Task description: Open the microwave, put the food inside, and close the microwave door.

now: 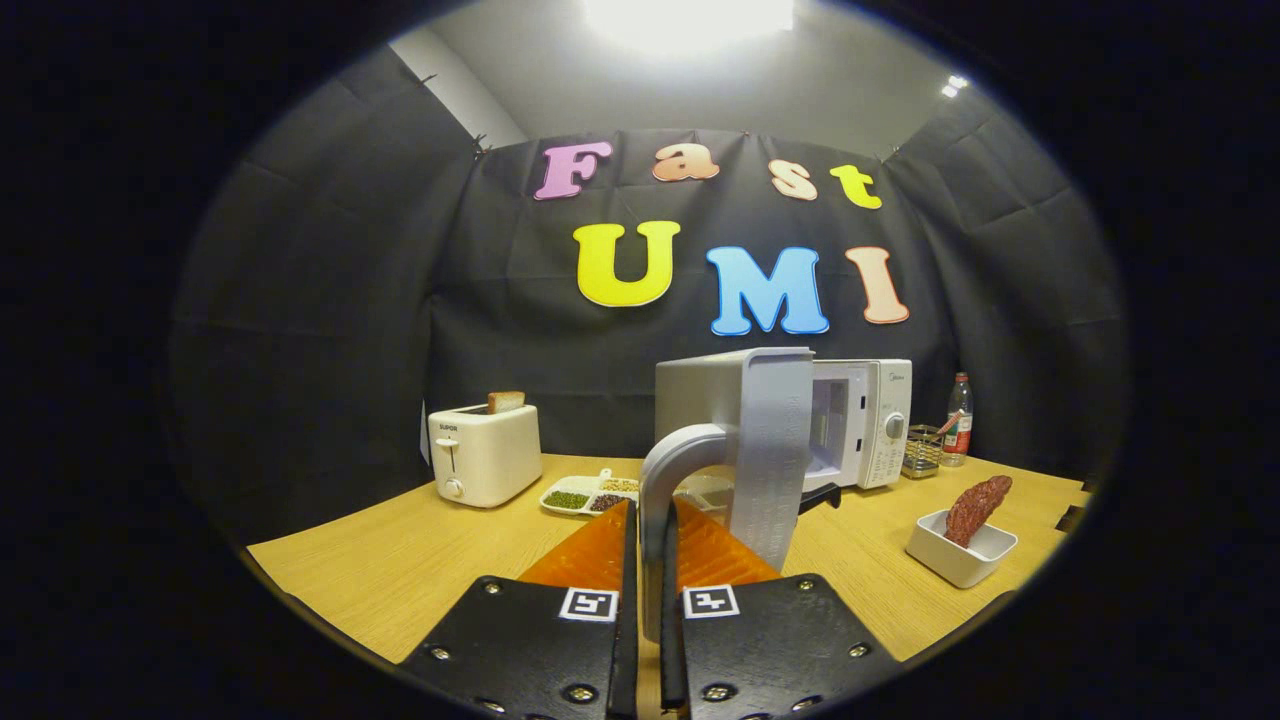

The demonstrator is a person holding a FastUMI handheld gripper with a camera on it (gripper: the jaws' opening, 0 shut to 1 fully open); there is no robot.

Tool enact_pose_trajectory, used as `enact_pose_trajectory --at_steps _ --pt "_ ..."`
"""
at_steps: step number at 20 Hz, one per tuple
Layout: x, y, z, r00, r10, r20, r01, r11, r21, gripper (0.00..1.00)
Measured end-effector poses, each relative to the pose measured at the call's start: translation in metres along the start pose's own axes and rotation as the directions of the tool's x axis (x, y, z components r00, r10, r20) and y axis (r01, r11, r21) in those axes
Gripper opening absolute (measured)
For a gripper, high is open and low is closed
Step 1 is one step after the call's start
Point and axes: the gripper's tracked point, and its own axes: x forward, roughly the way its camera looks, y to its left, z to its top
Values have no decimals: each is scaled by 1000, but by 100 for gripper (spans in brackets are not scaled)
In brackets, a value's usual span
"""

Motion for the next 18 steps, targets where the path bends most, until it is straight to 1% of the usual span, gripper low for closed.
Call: enact_pose_trajectory --at_steps 2,3,5,6,7,8,10,11,13,15,16,17,18 --pt "-1 1 0 1000 20 -15 -20 1000 0 10" --pt "0 6 0 999 39 -16 -40 999 -7 14" --pt "-1 0 -3 997 57 -44 -58 998 -11 48" --pt "-11 6 -2 994 92 -60 -92 996 8 65" --pt "-15 9 3 990 129 -63 -128 992 23 79" --pt "-24 10 11 984 167 -57 -165 986 36 85" --pt "-40 9 29 969 247 -29 -246 968 48 87" --pt "-46 5 39 960 279 -15 -278 959 49 89" --pt "-55 -17 57 945 326 15 -326 945 32 89" --pt "-63 -31 70 906 423 32 -424 905 29 89" --pt "-67 -46 77 890 453 42 -455 889 42 89" --pt "-66 -67 84 889 454 54 -457 888 45 89" --pt "-61 -95 90 901 429 64 -432 901 41 88"
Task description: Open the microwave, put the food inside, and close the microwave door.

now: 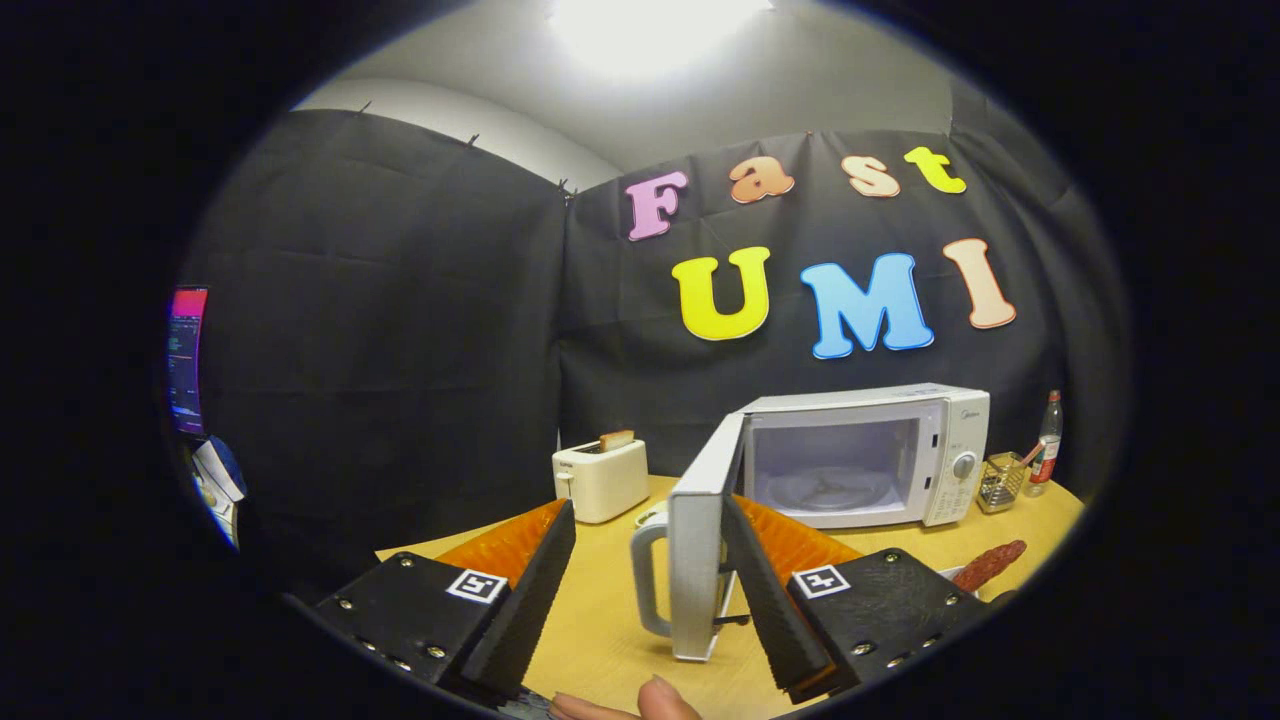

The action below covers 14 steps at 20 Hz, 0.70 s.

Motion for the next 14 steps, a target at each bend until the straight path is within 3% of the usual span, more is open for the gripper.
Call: enact_pose_trajectory --at_steps 5,10,14 --pt "-31 -111 1 991 -132 2 132 989 -60 89" --pt "-58 -202 -16 958 -287 13 285 946 -152 89" --pt "-66 -255 -35 927 -375 6 374 923 -95 89"
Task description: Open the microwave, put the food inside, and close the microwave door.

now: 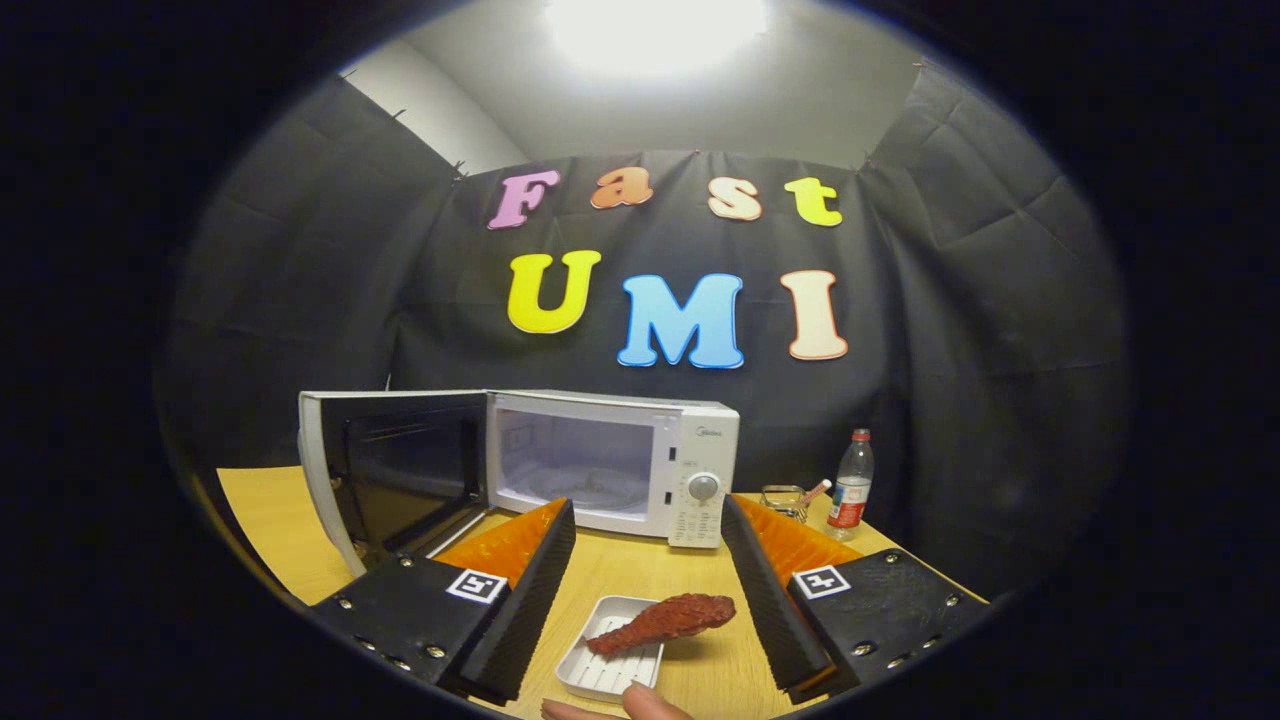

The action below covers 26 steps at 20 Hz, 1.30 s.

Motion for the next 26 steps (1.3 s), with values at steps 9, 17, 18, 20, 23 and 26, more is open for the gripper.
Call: enact_pose_trajectory --at_steps 9,17,18,20,23,26 --pt "32 -30 -91 977 42 -207 31 941 338 92" --pt "41 -10 -124 947 167 -273 8 840 543 90" --pt "45 -11 -126 949 160 -272 17 834 552 74" --pt "50 -22 -131 952 120 -280 59 829 556 45" --pt "46 -12 -130 947 165 -274 45 780 624 18" --pt "48 -10 -120 954 165 -251 17 804 594 10"
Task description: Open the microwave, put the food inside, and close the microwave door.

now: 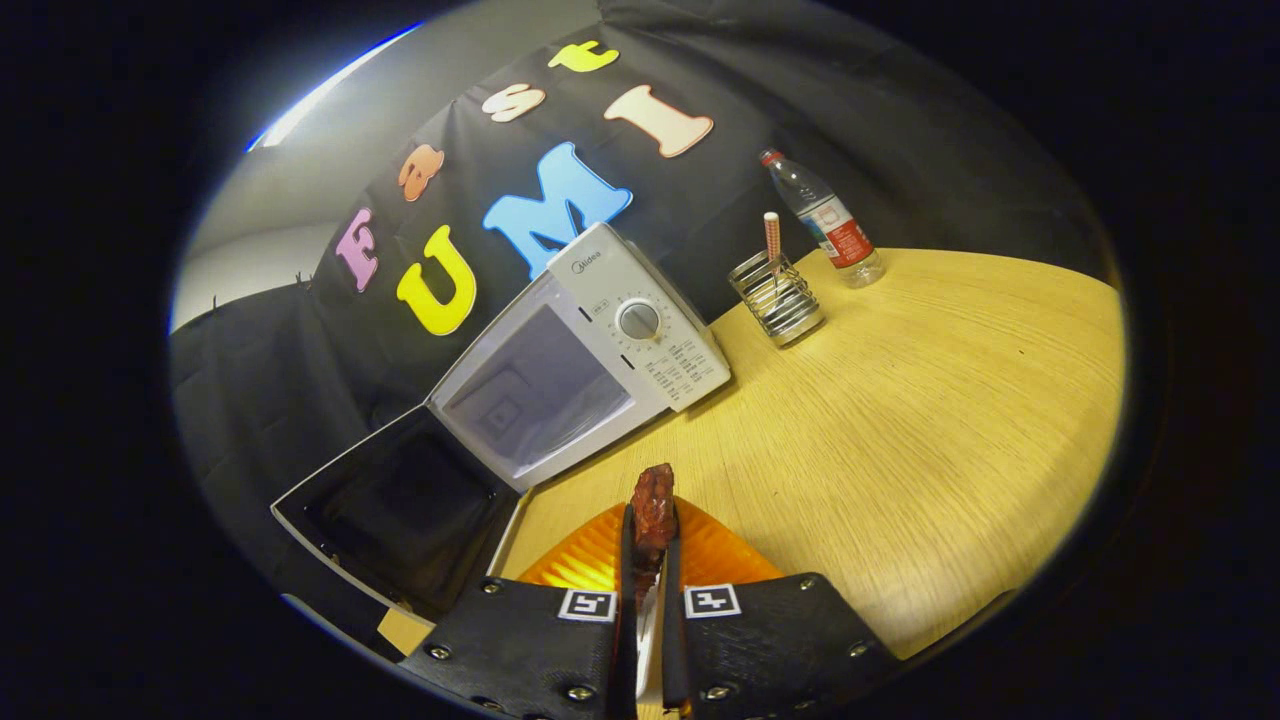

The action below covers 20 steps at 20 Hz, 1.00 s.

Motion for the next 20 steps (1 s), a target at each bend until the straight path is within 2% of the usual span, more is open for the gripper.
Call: enact_pose_trajectory --at_steps 2,5,11,17,20 --pt "-4 12 1 1000 -1 29 3 996 -88 10" --pt "-14 21 11 998 -10 68 20 989 -149 10" --pt "-19 33 29 996 4 90 8 992 -129 10" --pt "-10 66 51 993 49 111 -35 992 -124 10" --pt "7 93 66 989 93 118 -82 993 -89 10"
